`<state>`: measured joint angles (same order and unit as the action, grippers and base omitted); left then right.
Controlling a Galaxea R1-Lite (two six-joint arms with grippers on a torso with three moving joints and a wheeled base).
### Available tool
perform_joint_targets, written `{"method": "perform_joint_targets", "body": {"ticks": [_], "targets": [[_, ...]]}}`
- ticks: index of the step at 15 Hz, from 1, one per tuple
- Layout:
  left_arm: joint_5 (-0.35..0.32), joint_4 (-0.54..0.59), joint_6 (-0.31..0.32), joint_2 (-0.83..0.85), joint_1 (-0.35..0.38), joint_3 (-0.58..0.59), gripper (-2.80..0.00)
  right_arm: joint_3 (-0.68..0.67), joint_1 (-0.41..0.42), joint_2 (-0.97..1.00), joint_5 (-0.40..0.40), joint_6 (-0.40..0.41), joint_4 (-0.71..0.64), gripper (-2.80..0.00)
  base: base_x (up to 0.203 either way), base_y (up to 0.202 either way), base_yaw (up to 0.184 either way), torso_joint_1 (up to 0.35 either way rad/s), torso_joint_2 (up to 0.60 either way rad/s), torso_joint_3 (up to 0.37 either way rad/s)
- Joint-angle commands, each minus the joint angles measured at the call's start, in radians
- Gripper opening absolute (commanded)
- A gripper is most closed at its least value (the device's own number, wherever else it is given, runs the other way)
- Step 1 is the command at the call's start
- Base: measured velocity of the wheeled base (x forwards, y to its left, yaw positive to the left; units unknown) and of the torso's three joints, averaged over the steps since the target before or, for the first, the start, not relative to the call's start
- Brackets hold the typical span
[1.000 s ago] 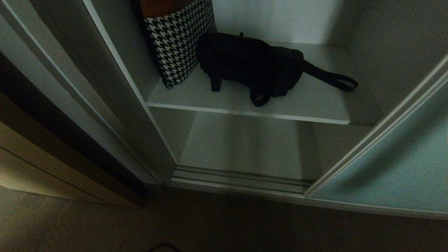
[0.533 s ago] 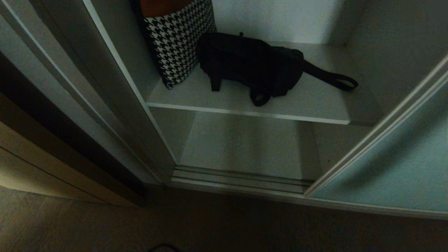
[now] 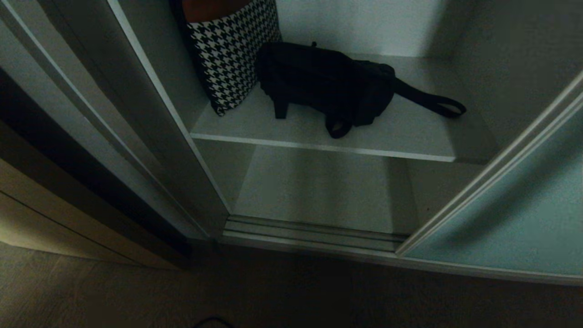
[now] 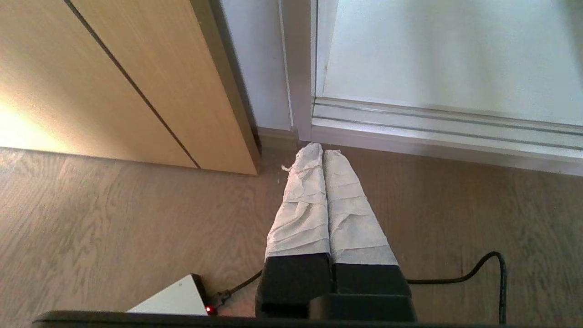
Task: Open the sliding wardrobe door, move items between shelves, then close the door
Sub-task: Close the door
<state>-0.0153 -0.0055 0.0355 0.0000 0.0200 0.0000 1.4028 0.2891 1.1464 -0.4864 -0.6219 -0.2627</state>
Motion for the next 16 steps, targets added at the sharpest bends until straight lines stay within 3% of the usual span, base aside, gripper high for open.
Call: {"method": "perform_joint_targets", "body": {"ticks": [1, 7, 16], "targets": [[0.0, 0.001, 0.0, 0.002, 0.0, 0.0, -2.8, -0.001, 0.0, 0.007, -0.003, -0.002, -0.001, -2.8, 0.0, 0.0, 0.0, 0.0, 0.0, 0.0], [0.0, 0.0, 0.001, 0.002, 0.0, 0.0, -2.8, -0.019, -0.021, 0.012, -0.004, -0.001, 0.033, -2.8, 0.0, 0.0, 0.0, 0.0, 0.0, 0.0], [0.0, 0.001, 0.001, 0.002, 0.0, 0.0, -2.8, -0.063, -0.208, 0.029, 0.003, 0.026, 0.048, -2.8, 0.0, 0.0, 0.0, 0.0, 0.0, 0.0]]}}
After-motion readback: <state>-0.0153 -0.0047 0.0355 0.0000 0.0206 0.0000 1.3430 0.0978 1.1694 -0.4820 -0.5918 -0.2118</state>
